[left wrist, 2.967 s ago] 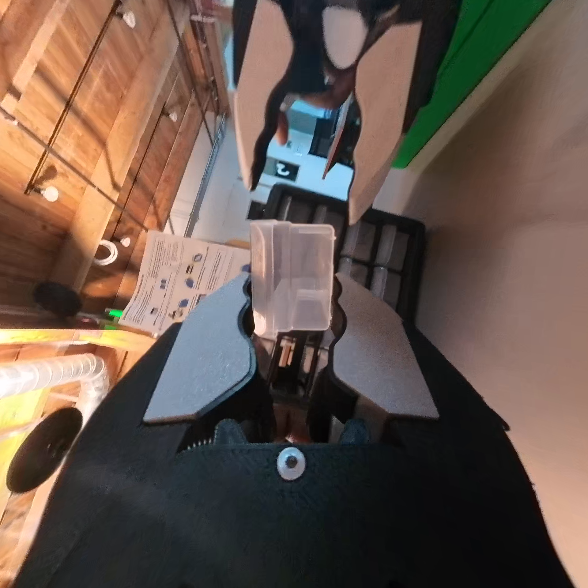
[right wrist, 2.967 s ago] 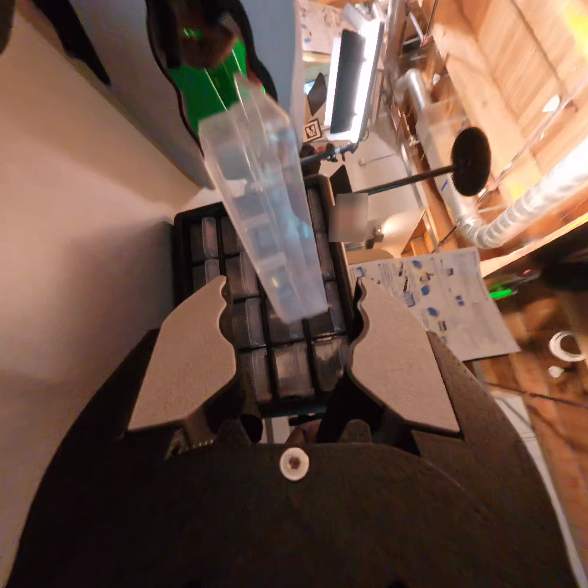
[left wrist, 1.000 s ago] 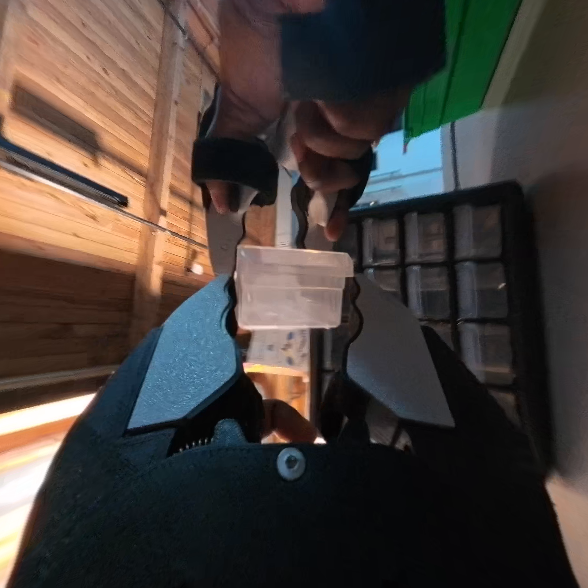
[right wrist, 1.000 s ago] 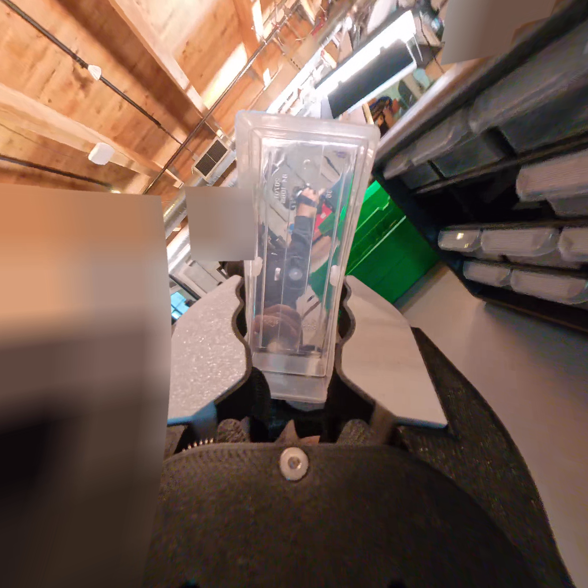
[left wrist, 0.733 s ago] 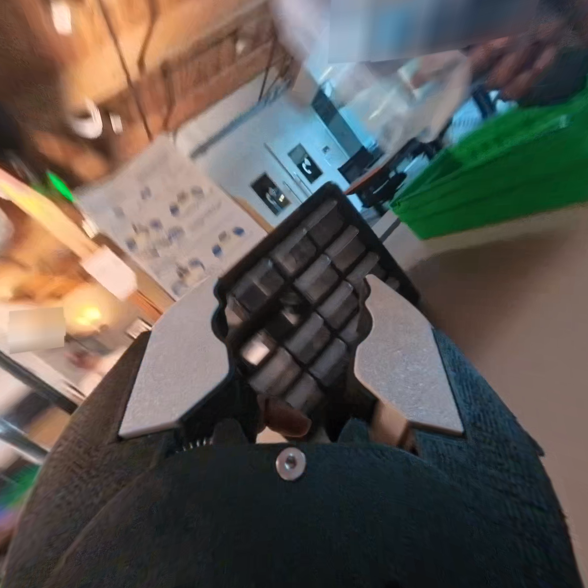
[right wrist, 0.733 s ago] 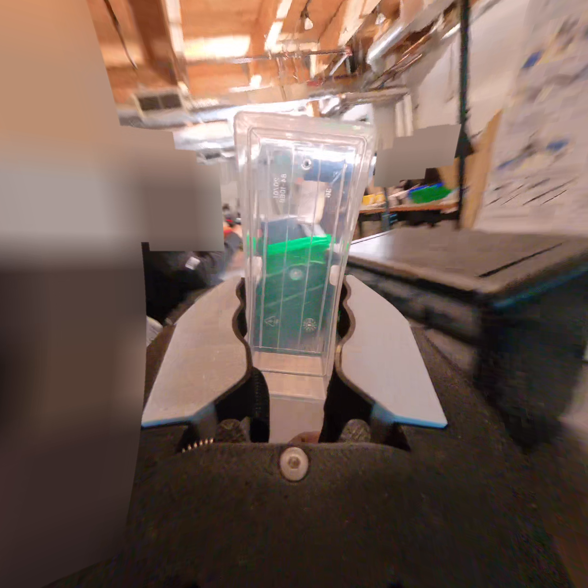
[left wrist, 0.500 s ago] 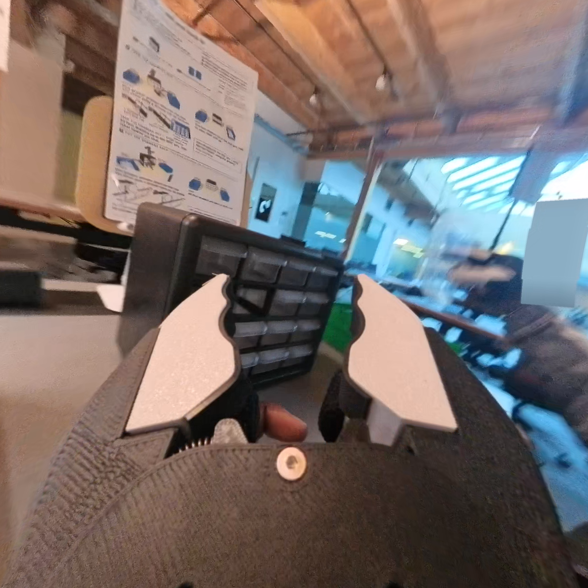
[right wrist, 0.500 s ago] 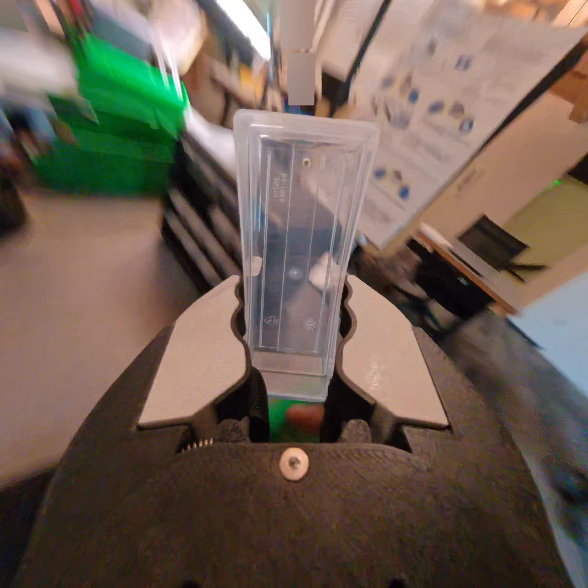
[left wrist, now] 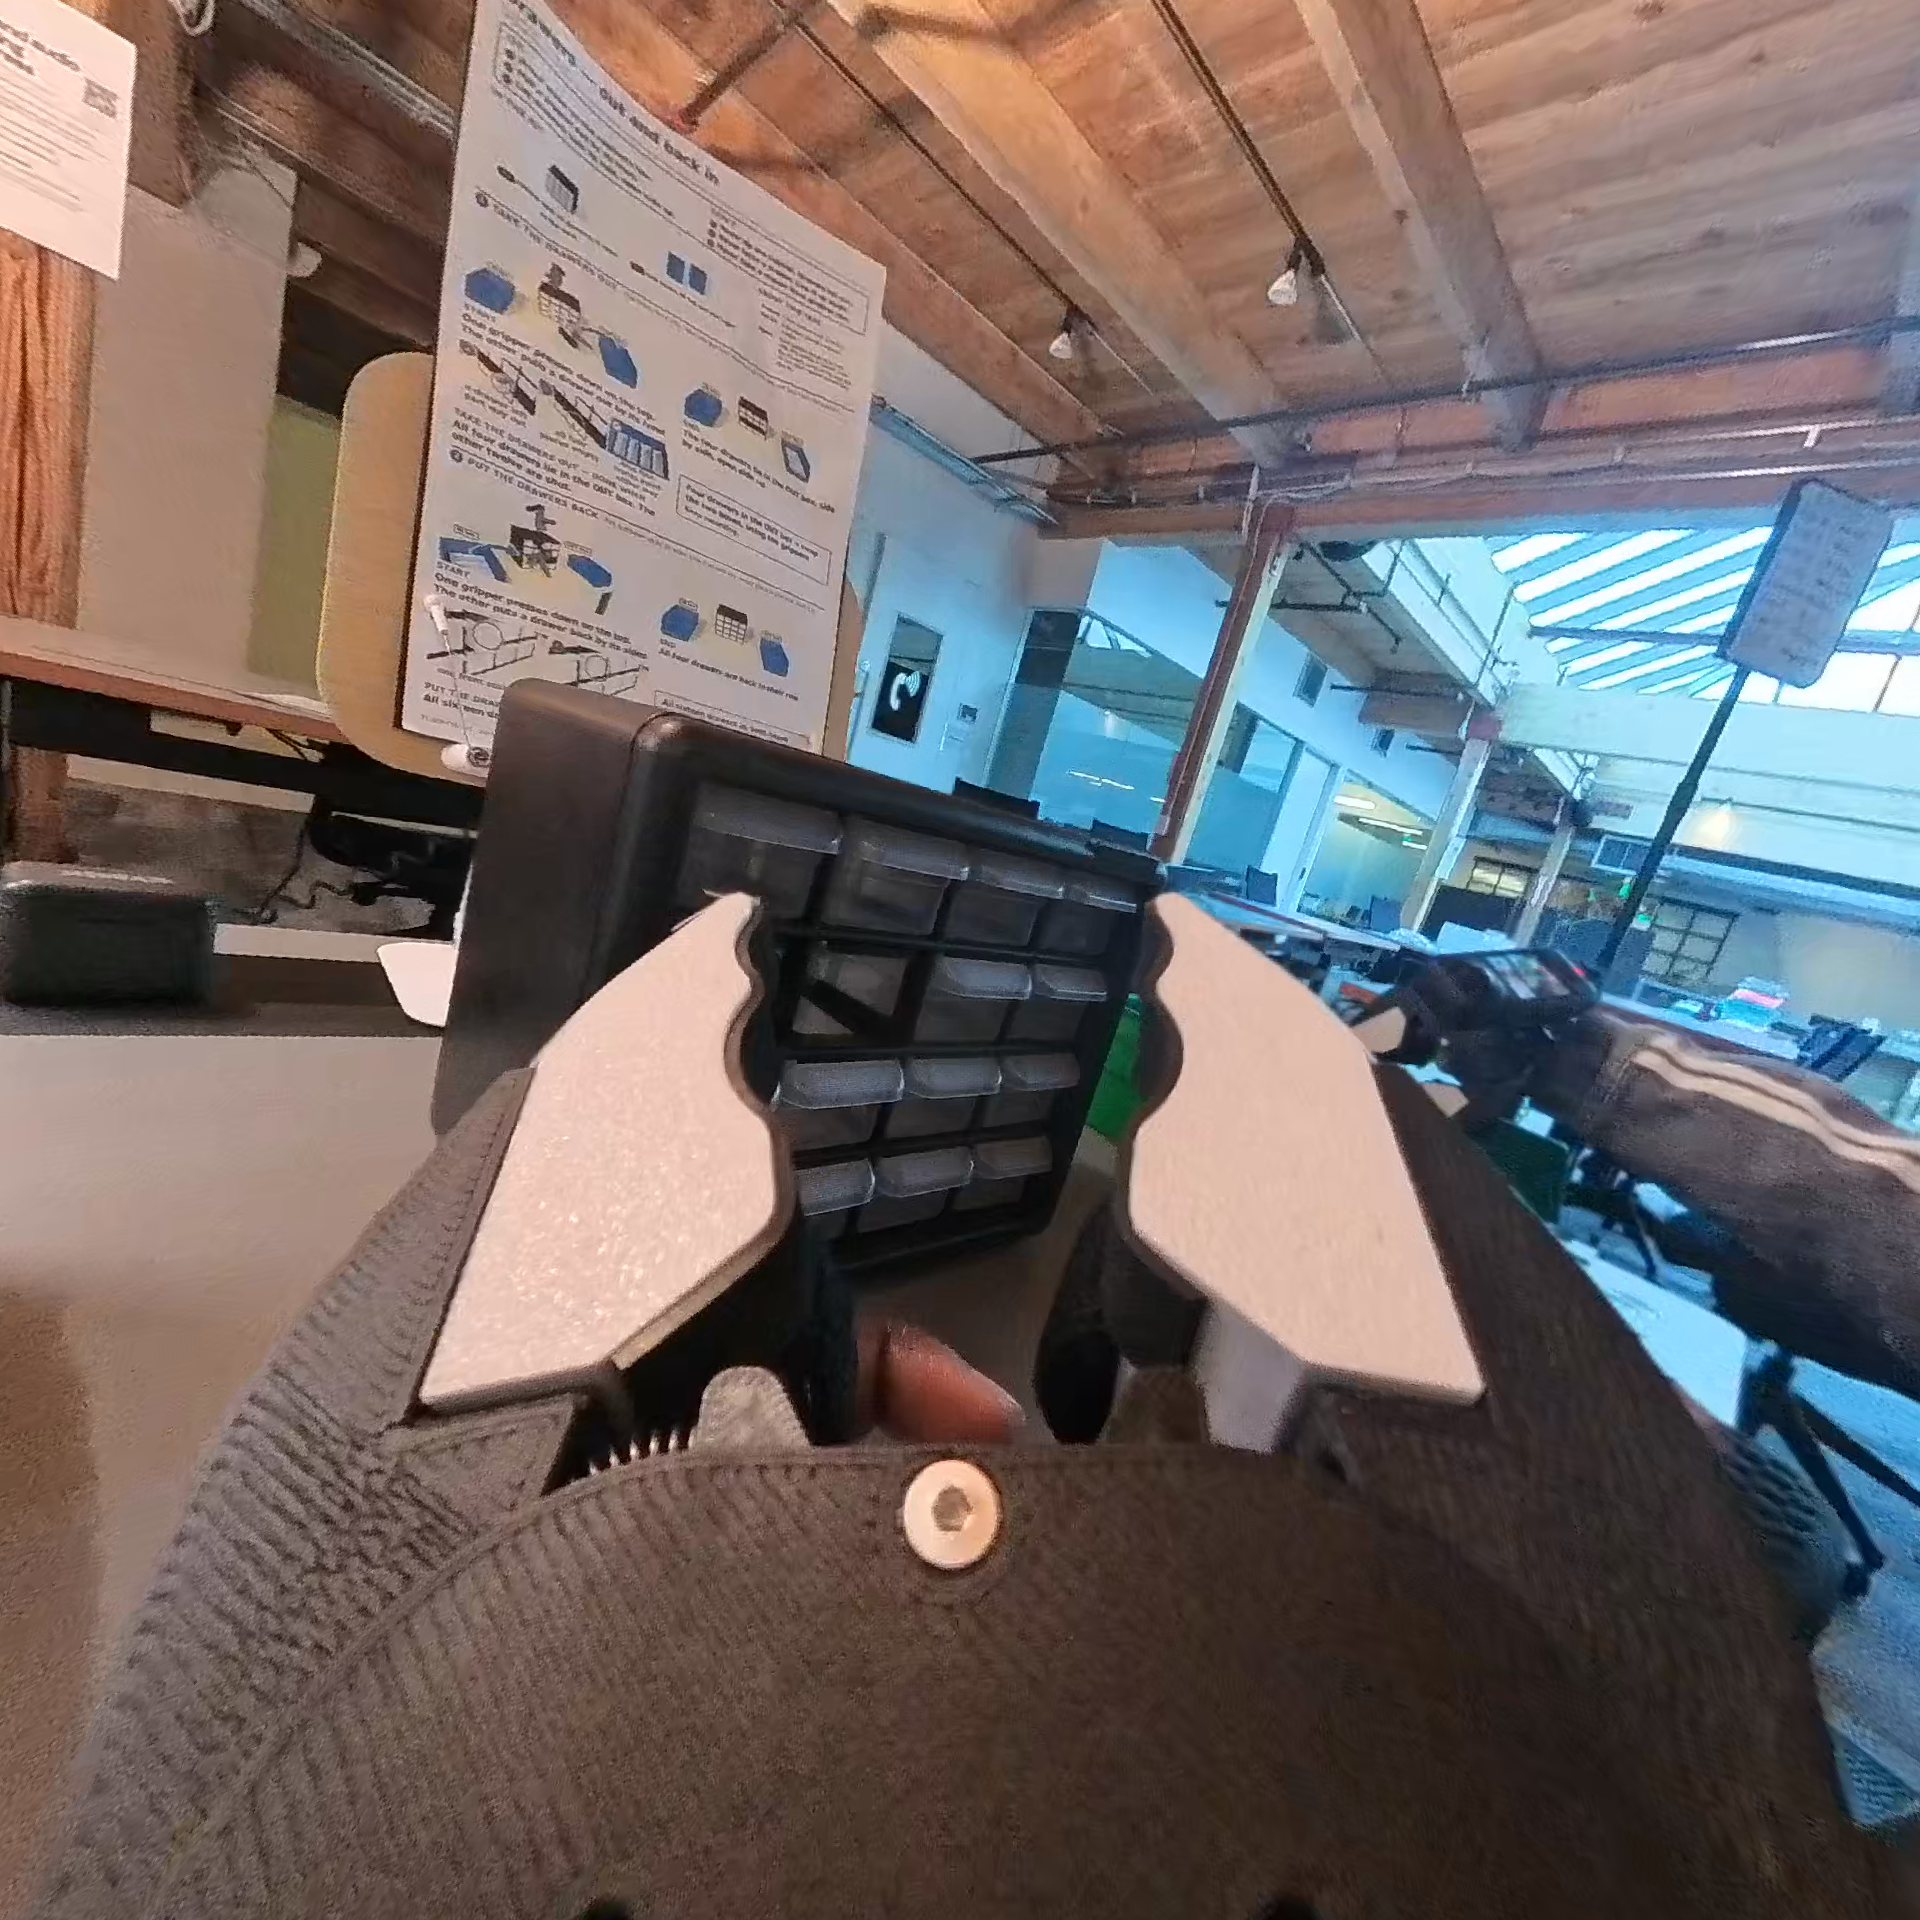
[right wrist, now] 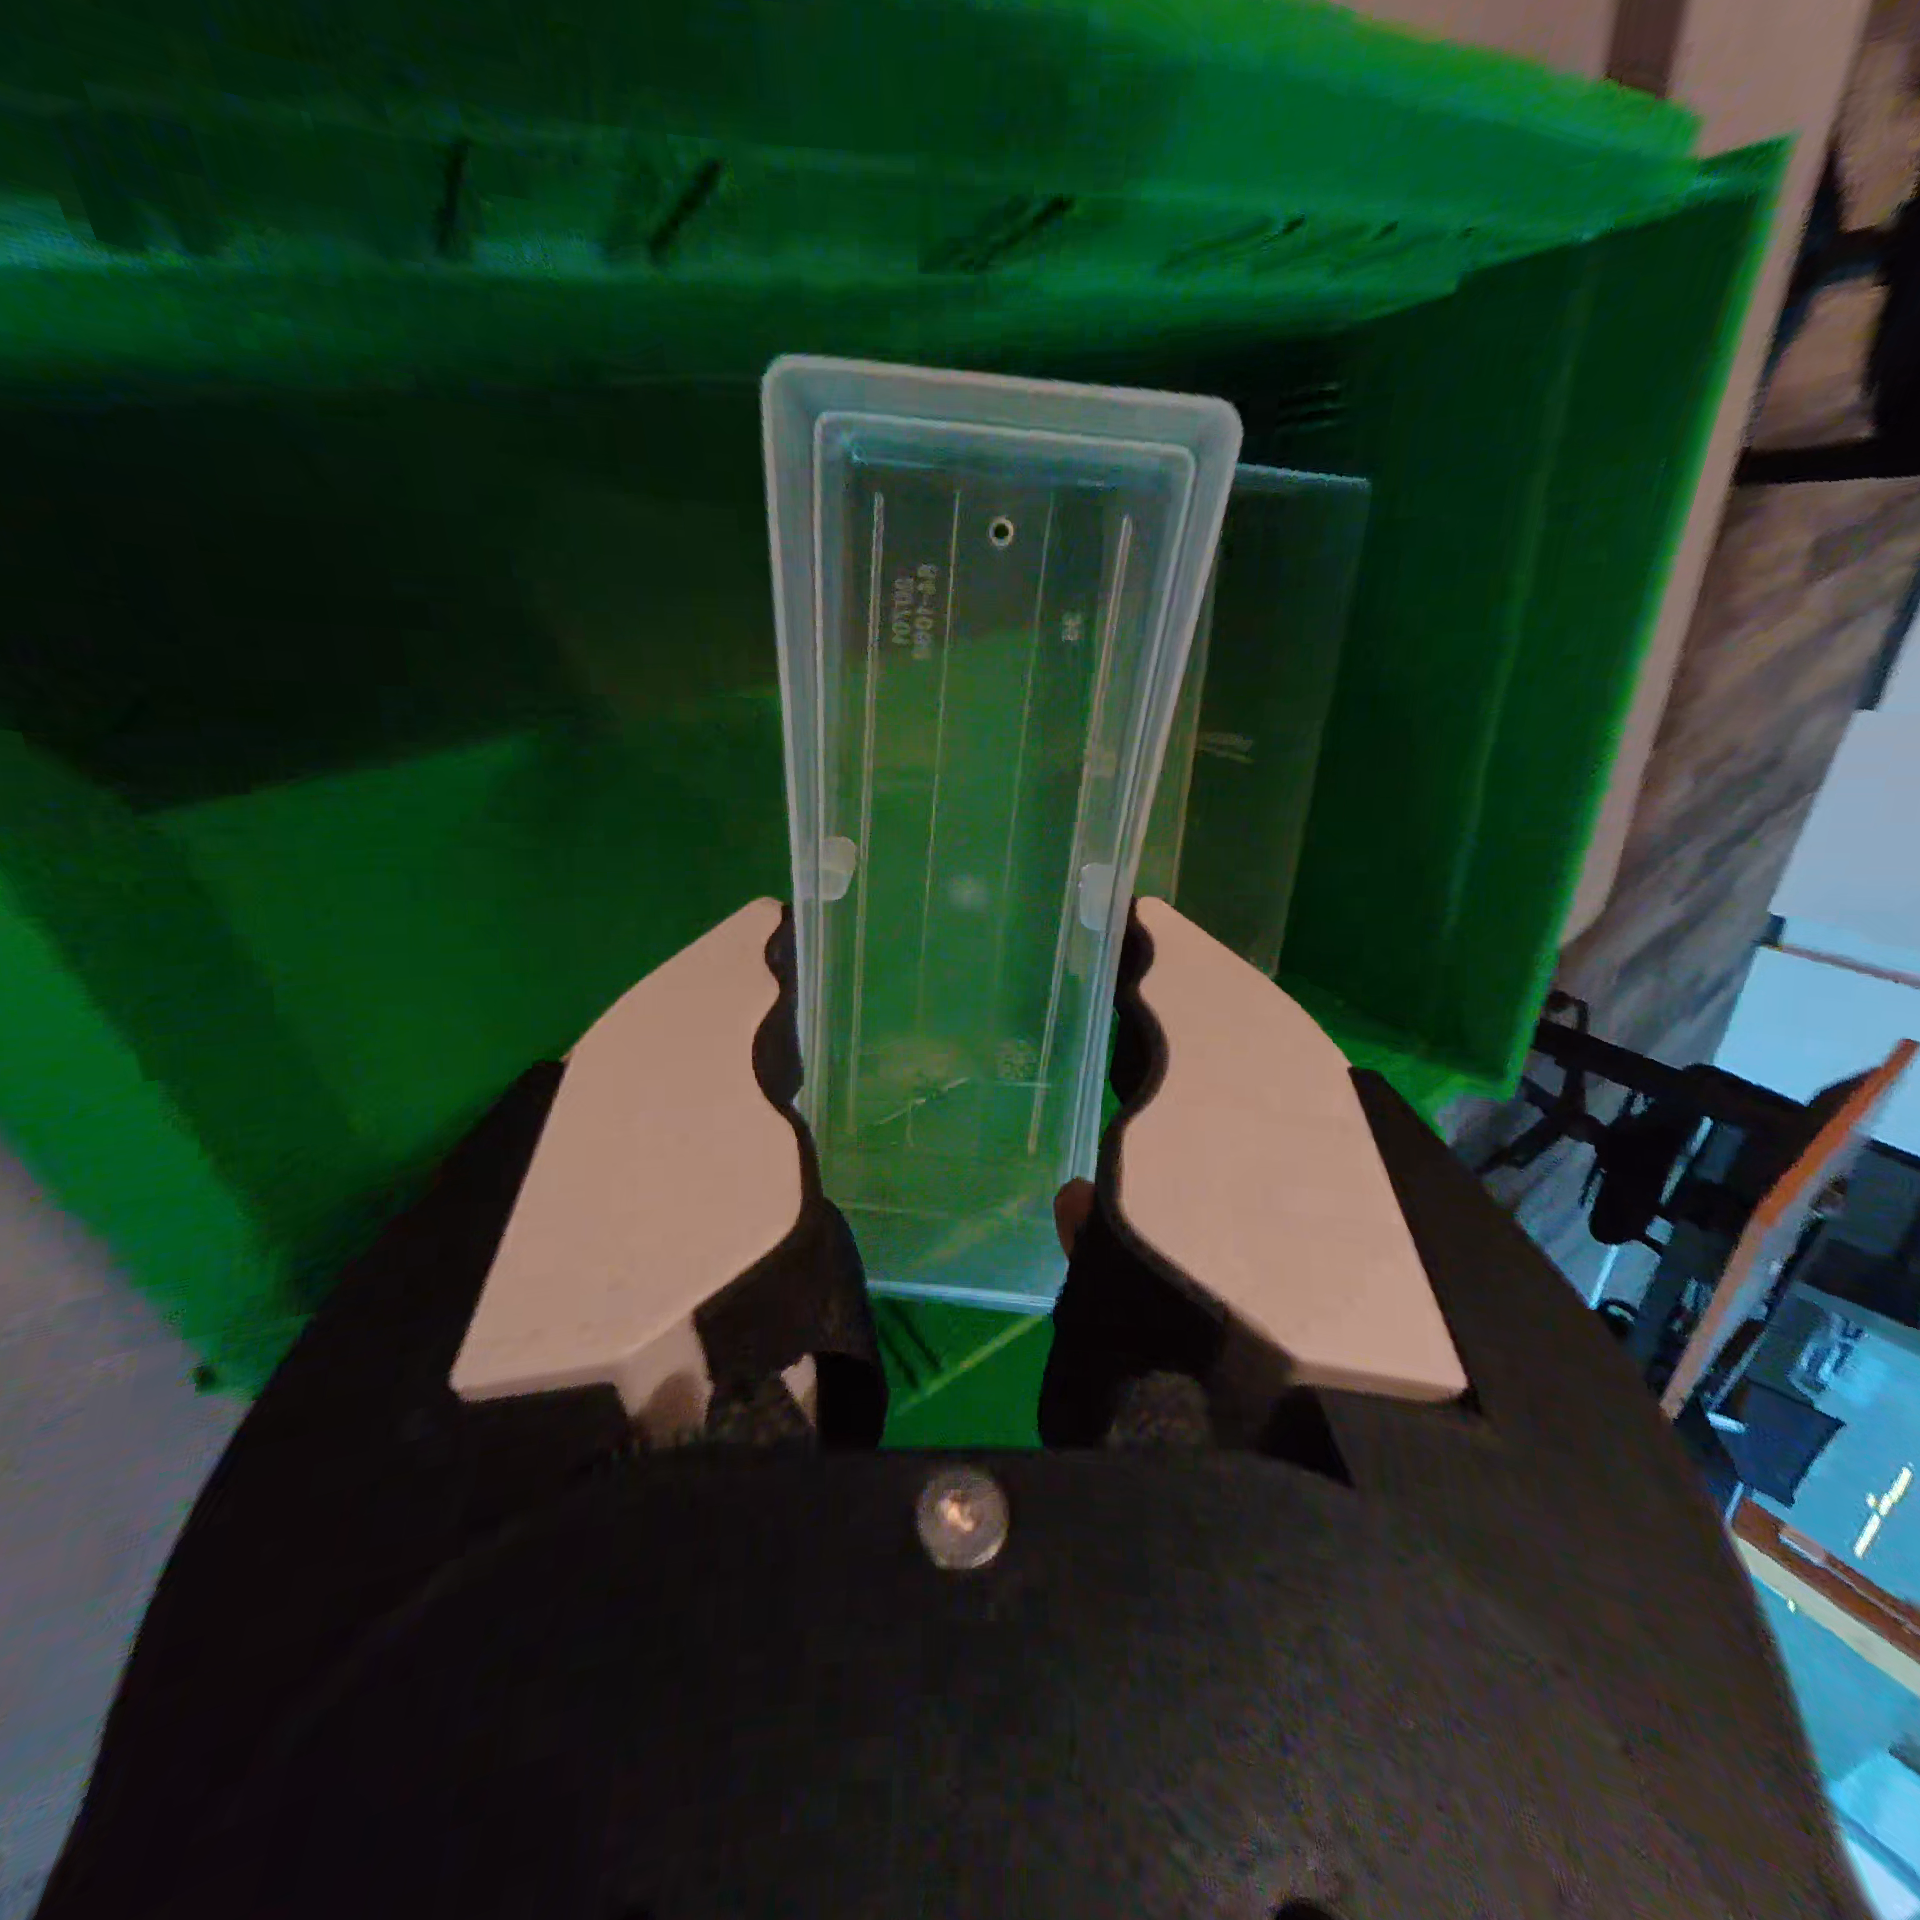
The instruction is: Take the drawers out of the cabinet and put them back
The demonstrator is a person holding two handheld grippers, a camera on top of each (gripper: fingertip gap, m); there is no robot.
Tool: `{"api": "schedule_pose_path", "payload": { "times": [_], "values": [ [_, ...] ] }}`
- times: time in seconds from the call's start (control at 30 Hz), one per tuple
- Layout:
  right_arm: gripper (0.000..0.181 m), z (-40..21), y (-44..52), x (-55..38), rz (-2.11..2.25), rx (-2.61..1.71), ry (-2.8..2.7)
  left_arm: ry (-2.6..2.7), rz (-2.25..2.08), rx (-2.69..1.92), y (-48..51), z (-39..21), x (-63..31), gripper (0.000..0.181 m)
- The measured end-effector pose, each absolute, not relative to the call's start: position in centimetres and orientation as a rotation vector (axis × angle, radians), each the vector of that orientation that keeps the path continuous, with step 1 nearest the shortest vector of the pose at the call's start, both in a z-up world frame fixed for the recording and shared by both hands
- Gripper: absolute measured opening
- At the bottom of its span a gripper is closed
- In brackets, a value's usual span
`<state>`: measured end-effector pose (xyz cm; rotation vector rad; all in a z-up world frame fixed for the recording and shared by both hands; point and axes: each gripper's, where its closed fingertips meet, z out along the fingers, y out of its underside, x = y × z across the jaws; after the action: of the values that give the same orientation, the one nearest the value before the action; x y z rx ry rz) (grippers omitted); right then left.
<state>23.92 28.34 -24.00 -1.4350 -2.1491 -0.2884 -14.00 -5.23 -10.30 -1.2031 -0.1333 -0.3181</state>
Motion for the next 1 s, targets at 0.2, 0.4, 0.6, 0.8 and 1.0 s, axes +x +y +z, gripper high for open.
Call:
{"api": "schedule_pose_path", "payload": {
  "times": [0.2, 0.4, 0.6, 0.8, 1.0],
  "values": [
    [0.060, -26.4, 29.2, 23.0, -0.266, -1.405, -2.297, -0.121, -0.264, -1.183, -5.6, -10.1, -14.3, 0.067],
    [0.062, -27.5, 30.6, 22.6, -0.322, -1.375, -2.330, -0.106, -0.235, -1.200, -5.4, -10.3, -14.2, 0.067],
    [0.064, -28.0, 31.1, 22.7, -0.343, -1.377, -2.314, -0.079, -0.197, -1.201, -5.4, -10.3, -13.8, 0.067],
    [0.071, -27.0, 31.7, 22.8, -0.423, -1.322, -2.244, -0.060, -0.172, -1.209, -5.3, -10.3, -13.6, 0.068],
    [0.086, -22.6, 30.8, 21.7, -0.283, -1.365, -1.971, -0.049, -0.150, -1.235, -4.9, -10.8, -13.4, 0.068]
  ]
}}
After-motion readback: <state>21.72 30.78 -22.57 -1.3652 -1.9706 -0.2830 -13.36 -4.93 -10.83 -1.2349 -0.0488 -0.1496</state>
